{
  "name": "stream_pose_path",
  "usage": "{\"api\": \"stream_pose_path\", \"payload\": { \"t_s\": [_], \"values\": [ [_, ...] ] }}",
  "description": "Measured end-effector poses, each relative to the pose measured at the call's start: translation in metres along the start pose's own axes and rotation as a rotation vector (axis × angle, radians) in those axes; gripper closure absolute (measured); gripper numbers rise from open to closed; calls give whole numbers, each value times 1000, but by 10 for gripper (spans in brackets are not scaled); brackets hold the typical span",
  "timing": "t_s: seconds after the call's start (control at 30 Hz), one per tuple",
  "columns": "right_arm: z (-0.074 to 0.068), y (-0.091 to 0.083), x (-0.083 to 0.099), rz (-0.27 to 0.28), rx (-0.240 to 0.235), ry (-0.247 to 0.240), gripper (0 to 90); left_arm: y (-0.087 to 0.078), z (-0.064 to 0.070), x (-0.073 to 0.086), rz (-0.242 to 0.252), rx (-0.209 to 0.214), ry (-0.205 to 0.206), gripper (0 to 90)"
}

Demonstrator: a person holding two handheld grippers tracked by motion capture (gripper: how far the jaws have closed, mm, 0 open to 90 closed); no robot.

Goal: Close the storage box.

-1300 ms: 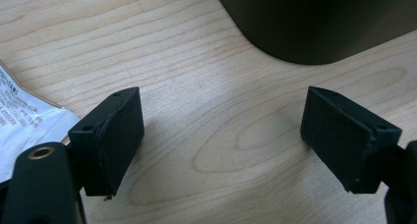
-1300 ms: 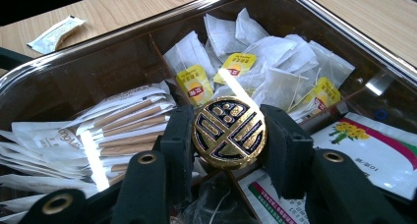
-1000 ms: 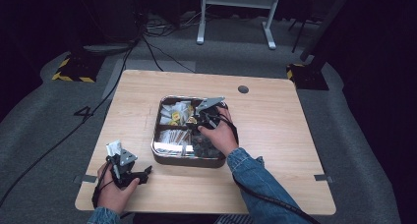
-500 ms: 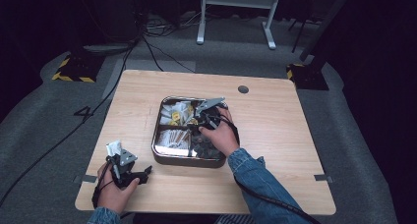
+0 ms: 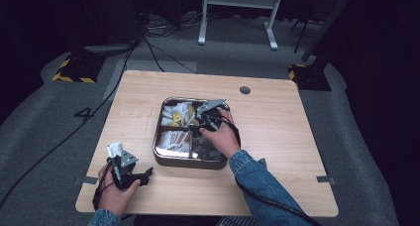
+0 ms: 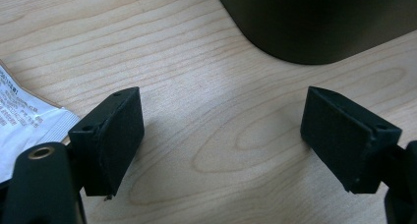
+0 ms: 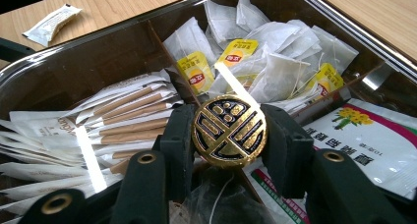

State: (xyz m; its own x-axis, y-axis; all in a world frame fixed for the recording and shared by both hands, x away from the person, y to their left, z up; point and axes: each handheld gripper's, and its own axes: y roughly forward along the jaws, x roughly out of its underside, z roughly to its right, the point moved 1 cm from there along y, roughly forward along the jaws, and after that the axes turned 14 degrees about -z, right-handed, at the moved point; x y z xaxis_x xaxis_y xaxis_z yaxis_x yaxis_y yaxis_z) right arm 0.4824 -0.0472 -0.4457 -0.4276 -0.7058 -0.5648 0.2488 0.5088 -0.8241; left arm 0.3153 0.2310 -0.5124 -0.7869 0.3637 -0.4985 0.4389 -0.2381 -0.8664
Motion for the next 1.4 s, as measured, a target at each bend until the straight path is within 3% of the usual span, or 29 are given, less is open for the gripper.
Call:
{"api": "stream_pose_path", "payload": {
  "t_s": [0.23, 0.33, 0.5, 0.9, 1.4],
  "values": [
    [0, 1, 0, 0, 0, 8, 579, 0, 0, 0, 0, 0, 0, 170],
    [0, 0, 0, 12, 20, 15, 495, 0, 0, 0, 0, 0, 0, 170],
    [2, -5, -1, 33, 25, 29, 433, 0, 0, 0, 0, 0, 0, 170],
    [5, -44, -3, 95, 32, 28, 373, 0, 0, 0, 0, 0, 0, 170],
    [15, -87, 18, 119, 65, 52, 363, 0, 0, 0, 0, 0, 0, 169]
  ]
}}
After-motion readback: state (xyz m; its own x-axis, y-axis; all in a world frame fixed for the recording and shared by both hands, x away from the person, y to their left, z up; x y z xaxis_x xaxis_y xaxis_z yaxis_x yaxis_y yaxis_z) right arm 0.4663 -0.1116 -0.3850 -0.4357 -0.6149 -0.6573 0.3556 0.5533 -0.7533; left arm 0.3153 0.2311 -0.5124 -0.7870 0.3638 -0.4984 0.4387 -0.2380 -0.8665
